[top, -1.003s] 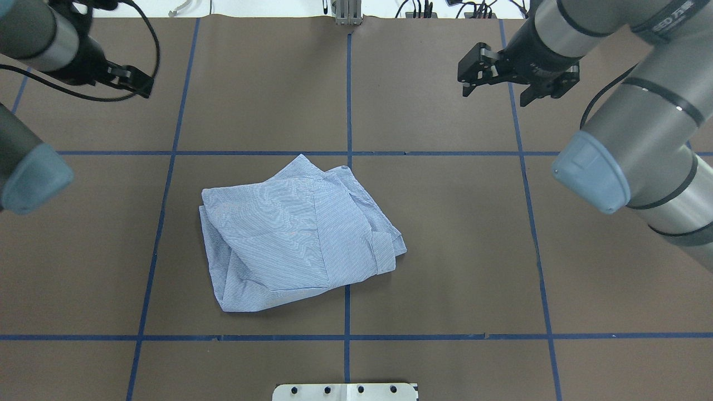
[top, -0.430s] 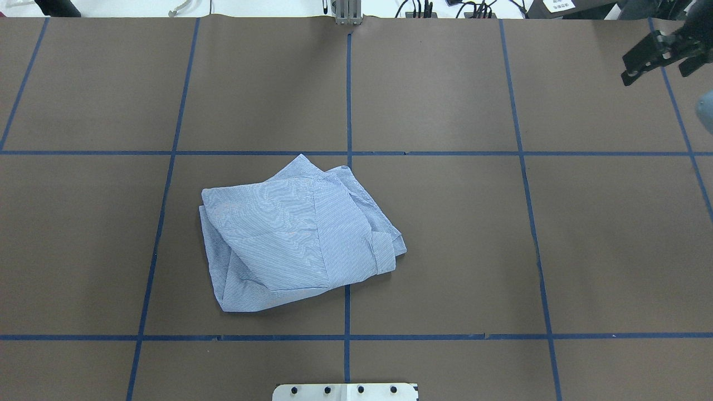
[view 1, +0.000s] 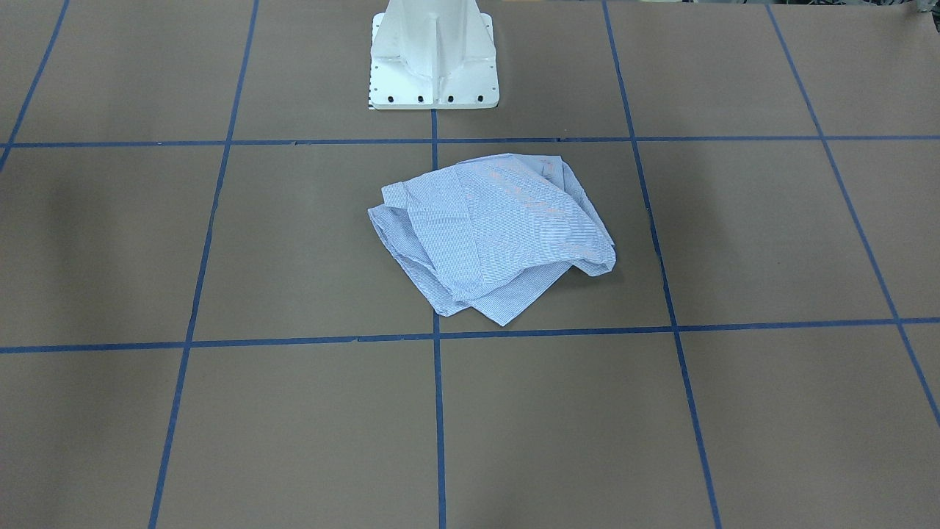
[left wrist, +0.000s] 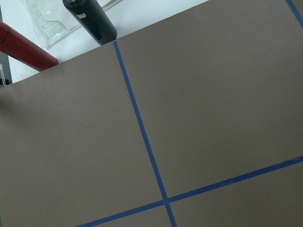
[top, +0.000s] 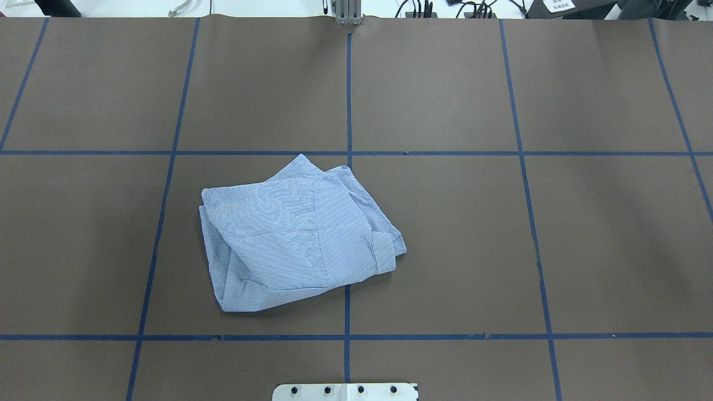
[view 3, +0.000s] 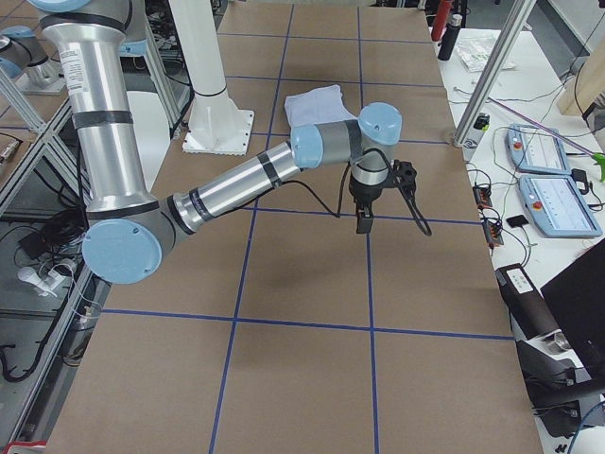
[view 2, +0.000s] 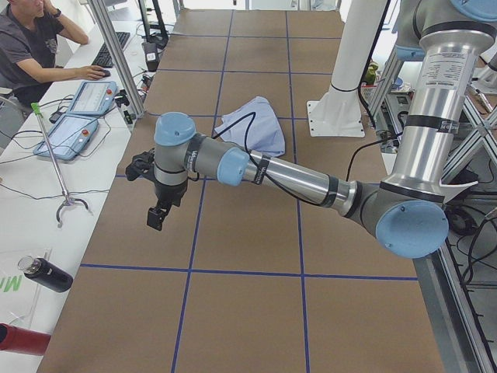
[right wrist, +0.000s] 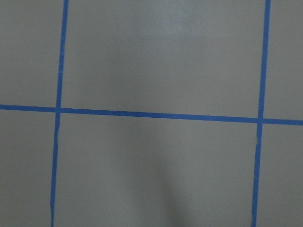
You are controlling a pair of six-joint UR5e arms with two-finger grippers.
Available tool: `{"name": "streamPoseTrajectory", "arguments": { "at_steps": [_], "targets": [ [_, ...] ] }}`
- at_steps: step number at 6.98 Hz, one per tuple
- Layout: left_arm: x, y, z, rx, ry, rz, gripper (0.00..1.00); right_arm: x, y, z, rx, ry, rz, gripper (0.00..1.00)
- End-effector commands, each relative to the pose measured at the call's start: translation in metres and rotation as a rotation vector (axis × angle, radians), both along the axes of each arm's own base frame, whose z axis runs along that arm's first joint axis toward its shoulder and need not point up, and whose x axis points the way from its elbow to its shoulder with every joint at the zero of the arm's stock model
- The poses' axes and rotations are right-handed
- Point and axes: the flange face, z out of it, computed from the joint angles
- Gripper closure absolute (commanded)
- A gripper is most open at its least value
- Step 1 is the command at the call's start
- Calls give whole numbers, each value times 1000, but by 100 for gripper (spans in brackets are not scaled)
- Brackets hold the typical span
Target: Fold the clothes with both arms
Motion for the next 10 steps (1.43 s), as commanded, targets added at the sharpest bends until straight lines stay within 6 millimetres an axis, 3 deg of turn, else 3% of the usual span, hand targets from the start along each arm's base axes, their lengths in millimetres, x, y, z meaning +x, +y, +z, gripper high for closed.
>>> {"name": "streamPoseTrajectory", "arguments": {
  "at_steps": [1,2,4,6,7,8,10],
  "targets": [
    [-5,23,75,-28,-14,-9,0,25,11,34,-54,-15,29,0],
    [-6,63,119,-102,-12,-3,0,29,28,61,-98,30,32,0],
    [-21,82,121,-142,-8,-34,0,31,33,83,-137,67,33,0],
    [-20,102,110,-236,-3,-38,0,31,33,136,-236,78,18,0],
    [-18,135,103,-237,2,-41,0,32,31,141,-243,77,18,0],
    [-15,148,90,-271,7,-36,0,32,39,149,-232,75,16,0],
    [-2,152,90,-359,171,-28,0,29,61,170,-200,24,13,0]
  ]
}}
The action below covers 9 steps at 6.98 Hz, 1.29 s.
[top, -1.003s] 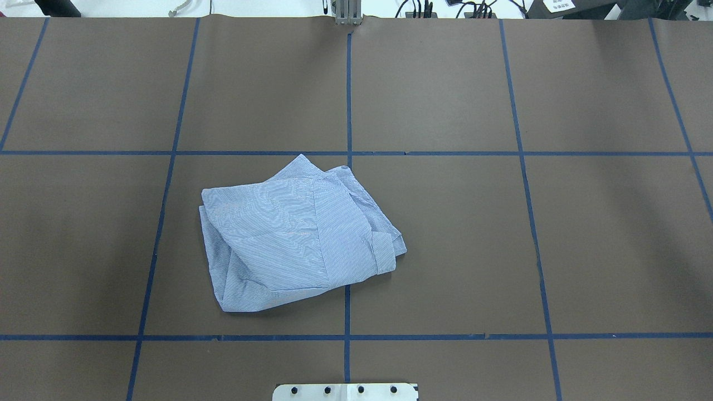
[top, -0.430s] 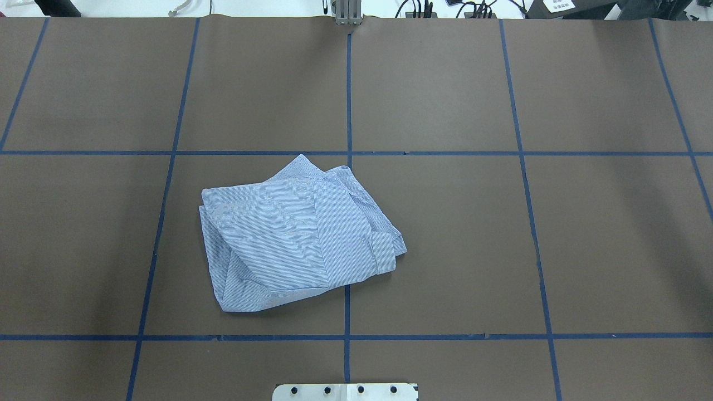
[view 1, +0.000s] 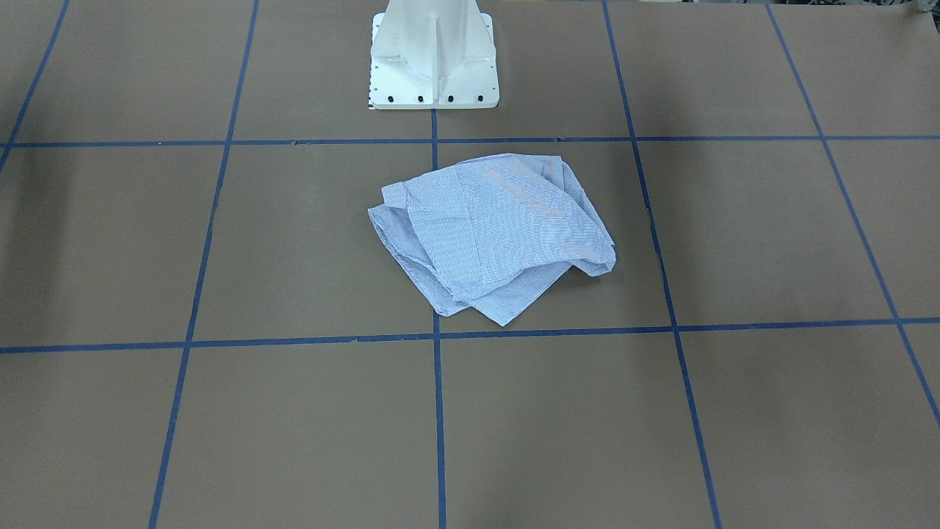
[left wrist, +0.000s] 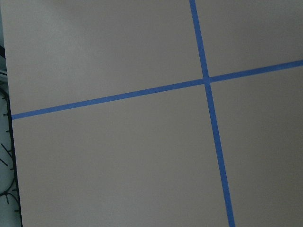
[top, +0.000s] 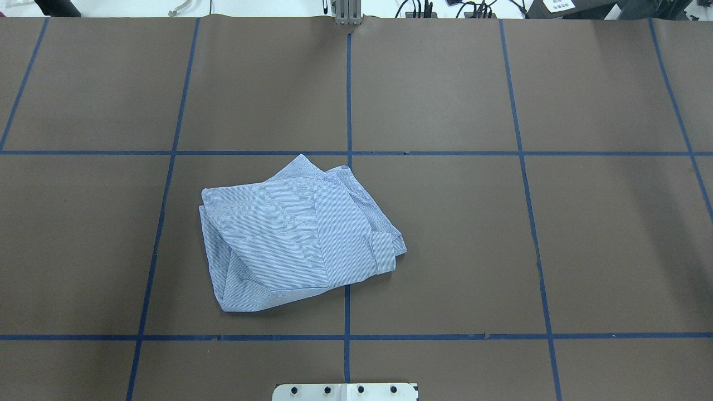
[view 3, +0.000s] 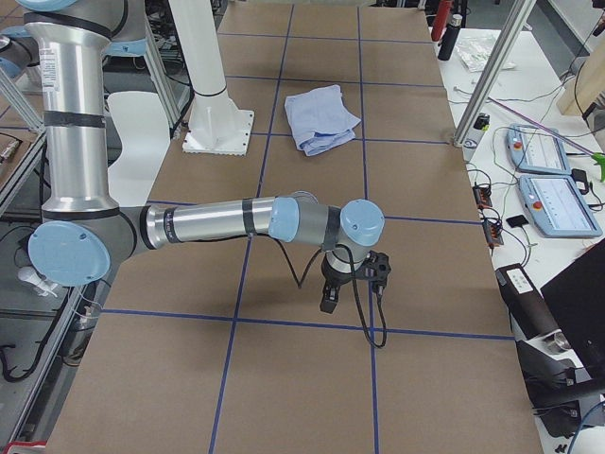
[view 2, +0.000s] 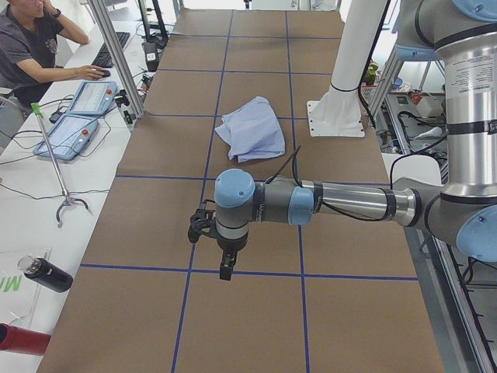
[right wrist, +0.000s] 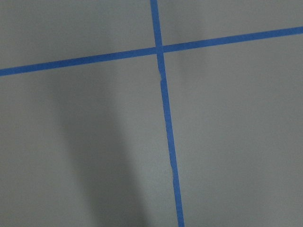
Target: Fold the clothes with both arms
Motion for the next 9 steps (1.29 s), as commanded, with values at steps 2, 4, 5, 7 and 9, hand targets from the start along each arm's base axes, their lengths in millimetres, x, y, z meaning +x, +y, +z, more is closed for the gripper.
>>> {"name": "streamPoseTrajectory", "arguments": {
  "at_steps": [2,4,5,7,9],
  "targets": [
    [9,2,-3,-97,84,-75,0,-2,27,26,37,-48,0,0],
    [9,1,-3,-96,81,-75,0,-2,27,33,73,-46,4,0],
    [9,1,-2,-99,81,-75,0,-2,28,33,73,-46,4,0],
    [8,1,-2,-99,78,-76,0,-1,24,28,86,-40,3,0],
    [7,-1,-1,-99,63,-77,0,0,21,24,96,-33,2,0]
  ]
}}
